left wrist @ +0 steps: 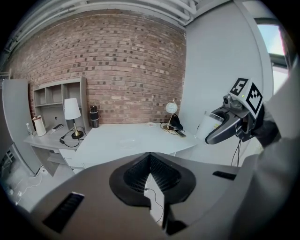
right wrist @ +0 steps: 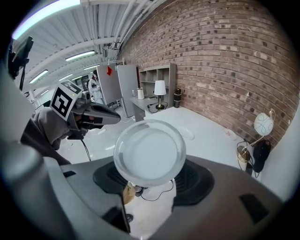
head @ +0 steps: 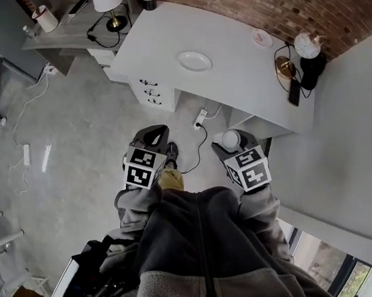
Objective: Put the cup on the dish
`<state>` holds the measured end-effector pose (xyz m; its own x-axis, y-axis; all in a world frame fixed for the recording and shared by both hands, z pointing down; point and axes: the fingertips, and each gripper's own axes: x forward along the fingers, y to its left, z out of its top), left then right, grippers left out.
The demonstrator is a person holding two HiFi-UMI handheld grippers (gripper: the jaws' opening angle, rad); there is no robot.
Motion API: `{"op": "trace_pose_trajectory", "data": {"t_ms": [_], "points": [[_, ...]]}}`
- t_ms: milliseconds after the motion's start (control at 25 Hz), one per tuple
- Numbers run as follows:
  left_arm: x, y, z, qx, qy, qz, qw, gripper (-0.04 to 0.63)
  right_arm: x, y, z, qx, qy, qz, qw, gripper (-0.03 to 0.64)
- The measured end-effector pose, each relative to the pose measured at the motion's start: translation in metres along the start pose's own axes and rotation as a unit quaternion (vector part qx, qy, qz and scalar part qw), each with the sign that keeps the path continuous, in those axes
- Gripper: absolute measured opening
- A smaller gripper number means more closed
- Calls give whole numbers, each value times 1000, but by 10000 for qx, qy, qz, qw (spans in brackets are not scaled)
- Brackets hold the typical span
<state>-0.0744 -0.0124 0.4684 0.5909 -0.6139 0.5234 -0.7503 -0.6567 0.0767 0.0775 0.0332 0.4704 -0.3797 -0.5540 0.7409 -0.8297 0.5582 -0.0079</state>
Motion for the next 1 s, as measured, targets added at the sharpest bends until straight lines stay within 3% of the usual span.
{"op": "trace_pose_trajectory", "data": {"t_ms": [560,1000], "points": [[100,102,62,67,193,-573,9981,5,97,-62,107,110,288,-115,9995,256],[157,123,70,79,336,-731,9967,5,143,-88,117,347,405,-84,9985,256]]}}
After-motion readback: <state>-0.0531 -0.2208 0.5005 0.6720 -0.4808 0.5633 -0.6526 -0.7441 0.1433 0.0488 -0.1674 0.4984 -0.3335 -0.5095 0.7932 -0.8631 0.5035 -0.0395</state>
